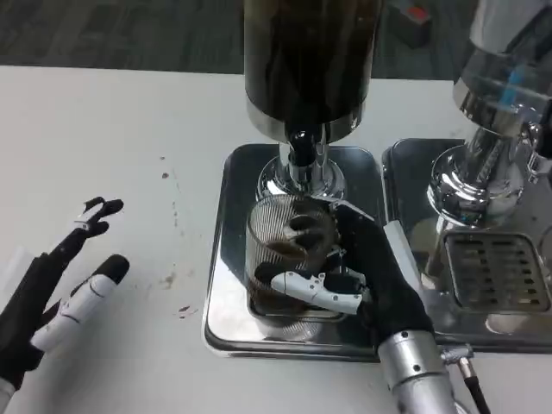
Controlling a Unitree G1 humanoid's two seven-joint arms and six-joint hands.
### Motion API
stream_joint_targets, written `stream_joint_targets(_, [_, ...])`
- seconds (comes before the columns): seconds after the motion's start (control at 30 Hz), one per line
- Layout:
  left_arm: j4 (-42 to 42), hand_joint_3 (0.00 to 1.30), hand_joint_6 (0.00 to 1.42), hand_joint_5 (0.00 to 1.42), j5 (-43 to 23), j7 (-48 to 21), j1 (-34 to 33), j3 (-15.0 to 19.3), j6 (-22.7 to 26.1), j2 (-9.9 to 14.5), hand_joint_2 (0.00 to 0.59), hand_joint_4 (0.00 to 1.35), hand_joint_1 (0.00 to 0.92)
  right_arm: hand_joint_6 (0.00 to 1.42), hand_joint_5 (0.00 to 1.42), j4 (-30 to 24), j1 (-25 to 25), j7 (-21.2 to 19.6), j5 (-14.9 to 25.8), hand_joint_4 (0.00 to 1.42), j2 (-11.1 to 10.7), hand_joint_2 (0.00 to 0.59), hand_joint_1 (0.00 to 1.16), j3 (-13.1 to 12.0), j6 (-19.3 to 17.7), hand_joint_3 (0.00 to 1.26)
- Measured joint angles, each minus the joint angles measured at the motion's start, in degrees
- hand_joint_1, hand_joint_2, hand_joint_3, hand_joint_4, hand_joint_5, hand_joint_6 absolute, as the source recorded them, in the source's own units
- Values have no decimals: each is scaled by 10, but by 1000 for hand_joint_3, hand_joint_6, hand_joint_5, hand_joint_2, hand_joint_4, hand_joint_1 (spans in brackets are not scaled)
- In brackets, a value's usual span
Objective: Grasp the cup under the faucet to collect the drink, then remove the cup.
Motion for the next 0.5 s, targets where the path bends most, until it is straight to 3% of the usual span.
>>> stream_joint_targets(0.27, [7,147,0,121,4,0,-6,-4,0,0,165,0,0,841,654,-72,18,1,-30,537,-8,210,1079,3,29,461])
stream_joint_targets(0.5, [13,147,0,121,11,3,-17,-14,-1,0,167,0,0,849,619,-100,35,3,-53,530,-22,219,1059,4,54,447])
